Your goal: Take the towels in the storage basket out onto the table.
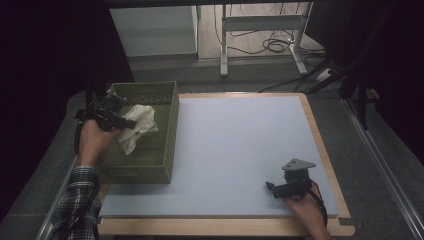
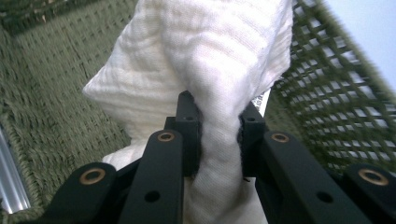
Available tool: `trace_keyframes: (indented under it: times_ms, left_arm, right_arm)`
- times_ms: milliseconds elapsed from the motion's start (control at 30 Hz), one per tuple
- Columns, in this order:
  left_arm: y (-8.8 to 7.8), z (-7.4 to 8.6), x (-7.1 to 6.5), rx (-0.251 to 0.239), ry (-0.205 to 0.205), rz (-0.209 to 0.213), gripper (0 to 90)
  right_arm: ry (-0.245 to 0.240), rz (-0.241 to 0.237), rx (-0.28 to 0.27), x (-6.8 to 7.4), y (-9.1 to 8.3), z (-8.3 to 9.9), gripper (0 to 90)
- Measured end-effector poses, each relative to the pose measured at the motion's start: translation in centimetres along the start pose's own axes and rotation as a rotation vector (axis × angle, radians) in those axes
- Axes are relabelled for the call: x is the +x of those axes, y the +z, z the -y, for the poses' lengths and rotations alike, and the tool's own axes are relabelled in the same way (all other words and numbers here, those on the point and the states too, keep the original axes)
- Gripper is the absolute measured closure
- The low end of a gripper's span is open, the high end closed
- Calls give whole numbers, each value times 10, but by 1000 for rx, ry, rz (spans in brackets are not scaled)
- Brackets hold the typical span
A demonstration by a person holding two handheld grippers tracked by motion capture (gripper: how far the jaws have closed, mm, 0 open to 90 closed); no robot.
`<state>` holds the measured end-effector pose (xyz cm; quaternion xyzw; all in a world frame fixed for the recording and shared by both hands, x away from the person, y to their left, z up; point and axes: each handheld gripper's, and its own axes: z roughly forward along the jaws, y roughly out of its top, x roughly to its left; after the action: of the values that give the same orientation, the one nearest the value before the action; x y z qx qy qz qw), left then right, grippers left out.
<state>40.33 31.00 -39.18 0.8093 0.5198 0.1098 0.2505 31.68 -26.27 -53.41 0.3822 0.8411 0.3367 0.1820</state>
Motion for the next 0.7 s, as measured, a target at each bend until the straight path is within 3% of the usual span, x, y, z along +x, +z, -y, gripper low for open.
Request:
trace_keyframes:
  times_ms: [333, 700]
  left_arm:
    - [-25, -8, -19, -61, 53, 28, 764]
    - [-34, -33, -53, -46, 146, 62, 759]
  right_arm:
    - [0, 1, 0, 0, 0, 0, 20]
    - [4, 0, 1, 0, 0, 0, 20]
